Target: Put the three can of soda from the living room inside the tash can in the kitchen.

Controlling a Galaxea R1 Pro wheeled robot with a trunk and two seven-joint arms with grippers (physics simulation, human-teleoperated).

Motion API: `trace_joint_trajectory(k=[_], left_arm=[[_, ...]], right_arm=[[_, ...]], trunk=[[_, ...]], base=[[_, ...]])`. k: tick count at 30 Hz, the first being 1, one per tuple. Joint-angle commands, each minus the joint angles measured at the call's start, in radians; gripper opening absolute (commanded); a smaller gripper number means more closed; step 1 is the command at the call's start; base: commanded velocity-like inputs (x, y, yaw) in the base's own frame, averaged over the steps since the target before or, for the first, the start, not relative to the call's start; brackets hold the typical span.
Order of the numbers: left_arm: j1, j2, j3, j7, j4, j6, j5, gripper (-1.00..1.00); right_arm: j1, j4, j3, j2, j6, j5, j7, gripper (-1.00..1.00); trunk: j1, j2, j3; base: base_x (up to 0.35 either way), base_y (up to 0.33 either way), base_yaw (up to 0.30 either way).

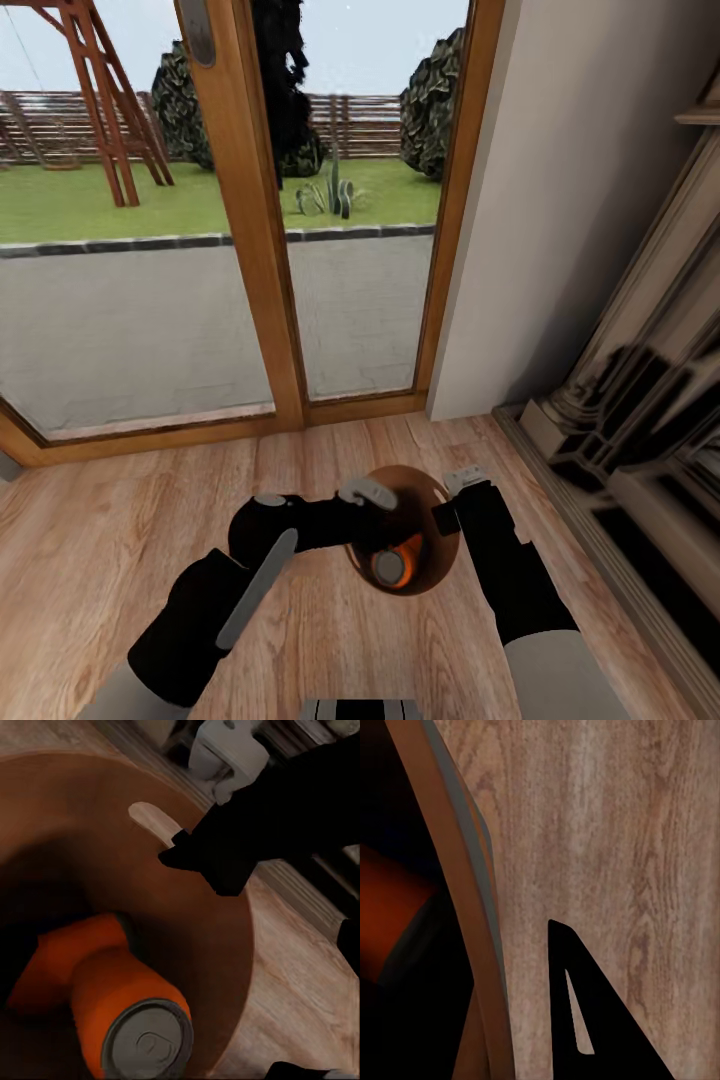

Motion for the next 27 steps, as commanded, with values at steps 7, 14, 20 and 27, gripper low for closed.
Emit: trace_joint_trajectory(k=[7,14,20,27], left_arm=[[0.008,0.180,0.224,-0.298,-0.046,0.002,0.001,1.00],[0.060,0.318,0.620,-0.503,-0.043,-0.034,-0.005,1.00],[0.185,0.328,0.725,-0.428,0.060,-0.288,-0.015,1.00],[0.226,0.305,0.706,-0.324,0.232,-0.489,-0.017,1.00]], right_arm=[[0.000,0.002,-0.001,-0.002,0.001,-0.012,0.001,-1.00],[0.000,0.008,-0.008,-0.006,0.001,-0.015,0.001,-1.00],[0.000,-0.006,-0.018,-0.008,0.001,-0.020,0.001,-1.00],[0.000,-0.045,-0.083,-0.010,0.001,-0.022,0.001,-1.00]], trunk=[[0.000,0.000,0.000],[0.000,0.000,0.000],[0.000,0.000,0.000],[0.000,0.000,0.000]], base=[[0.000,0.000,0.000],[0.000,0.000,0.000],[0.000,0.000,0.000],[0.000,0.000,0.000]])
